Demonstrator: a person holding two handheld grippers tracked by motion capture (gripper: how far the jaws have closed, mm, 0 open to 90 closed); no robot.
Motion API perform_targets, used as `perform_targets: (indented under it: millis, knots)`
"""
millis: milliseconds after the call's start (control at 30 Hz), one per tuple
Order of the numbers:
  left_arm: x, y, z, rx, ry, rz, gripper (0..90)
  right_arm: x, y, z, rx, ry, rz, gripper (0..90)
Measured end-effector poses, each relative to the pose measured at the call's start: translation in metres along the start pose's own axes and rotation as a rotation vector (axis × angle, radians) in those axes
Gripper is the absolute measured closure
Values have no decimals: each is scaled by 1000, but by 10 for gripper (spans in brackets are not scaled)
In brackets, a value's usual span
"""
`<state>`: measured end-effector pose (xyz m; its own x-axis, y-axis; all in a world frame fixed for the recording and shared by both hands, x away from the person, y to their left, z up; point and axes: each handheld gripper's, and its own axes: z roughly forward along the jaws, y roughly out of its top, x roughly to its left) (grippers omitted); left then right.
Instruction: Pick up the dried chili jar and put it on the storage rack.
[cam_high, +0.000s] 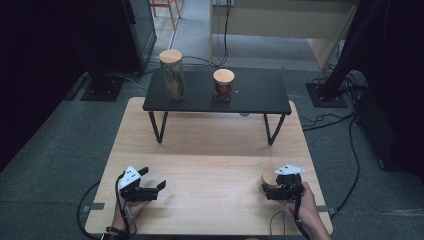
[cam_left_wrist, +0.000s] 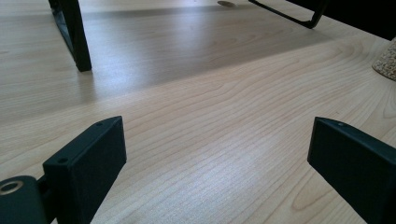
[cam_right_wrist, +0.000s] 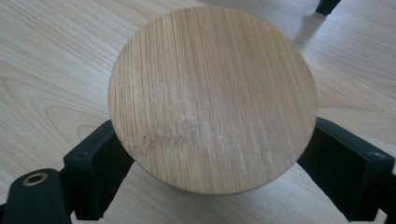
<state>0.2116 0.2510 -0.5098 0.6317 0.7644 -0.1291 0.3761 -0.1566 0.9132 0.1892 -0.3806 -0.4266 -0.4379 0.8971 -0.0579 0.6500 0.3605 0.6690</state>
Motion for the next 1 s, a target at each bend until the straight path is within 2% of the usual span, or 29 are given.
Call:
perform_targets:
  millis: [667,1000]
  knots:
    - [0,0,0,1,-1,0,45,6,-3,11,6,2,-8,236]
    - [0,0,0,2,-1,0,45,5,1,10,18,6,-3,244]
